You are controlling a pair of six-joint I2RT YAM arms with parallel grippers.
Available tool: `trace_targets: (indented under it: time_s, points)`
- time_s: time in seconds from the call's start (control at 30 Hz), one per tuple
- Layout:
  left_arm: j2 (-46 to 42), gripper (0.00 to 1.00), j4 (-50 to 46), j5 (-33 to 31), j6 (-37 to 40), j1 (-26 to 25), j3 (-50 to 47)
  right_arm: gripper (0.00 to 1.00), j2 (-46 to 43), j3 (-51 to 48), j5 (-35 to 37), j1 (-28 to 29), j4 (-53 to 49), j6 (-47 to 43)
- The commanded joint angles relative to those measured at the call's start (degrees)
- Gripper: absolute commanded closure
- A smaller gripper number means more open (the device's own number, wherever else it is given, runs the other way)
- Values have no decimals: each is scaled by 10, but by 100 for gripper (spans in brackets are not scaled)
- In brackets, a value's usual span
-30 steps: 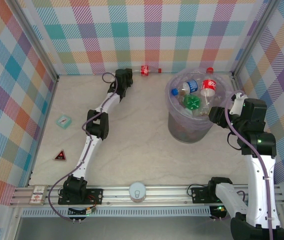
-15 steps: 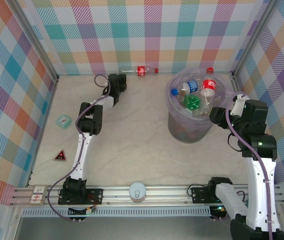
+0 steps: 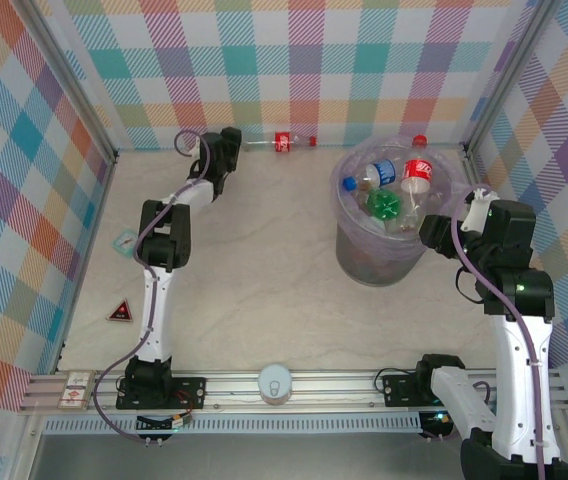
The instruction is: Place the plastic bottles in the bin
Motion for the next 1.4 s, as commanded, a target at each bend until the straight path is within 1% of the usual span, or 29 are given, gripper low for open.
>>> trace_targets:
  time_s: [0.0, 0.13, 0.2, 0.27, 0.37, 0.43, 0.53, 0.63, 0.77, 0.83, 0.97, 1.1, 1.23, 1.37]
  points:
    - [78, 21, -108, 22, 23, 5, 89, 39, -10, 3, 6, -3, -6, 0]
    - [153, 14, -178, 42, 52, 6, 229, 39, -10, 7, 11, -4, -9, 0]
    - [181, 9, -214, 41, 66, 7, 278, 39, -10, 6, 11, -3, -8, 2]
    - [193, 8, -212, 39, 62, 10, 289, 39, -12, 2, 11, -3, -5, 5]
    - [212, 8, -212, 39, 60, 8, 314, 40, -12, -5, 13, -3, 1, 9]
    - [236, 9, -223, 43, 56, 6, 351, 40, -15, -12, 13, -3, 6, 13]
    - [252, 11, -216, 46, 38, 3, 360, 40, -18, -16, 14, -3, 10, 17]
    - [260, 15, -216, 45, 41, -3, 361, 40, -22, -18, 16, -3, 12, 18]
    - [281, 23, -210, 41, 26, -5, 372, 40, -25, -16, 20, -4, 11, 20]
    - [291, 31, -207, 40, 23, -6, 382, 39, -26, -15, 21, -4, 11, 21]
    - [296, 42, -205, 38, 29, -6, 381, 40, -30, -14, 25, -3, 10, 25]
    - [294, 57, -206, 41, 42, -6, 381, 40, -34, -14, 29, -3, 9, 30]
    - [284, 65, -206, 52, 58, -5, 374, 40, -35, -15, 30, -3, 9, 33]
    - [253, 74, -199, 65, 80, -6, 336, 40, -38, -15, 32, -3, 9, 34]
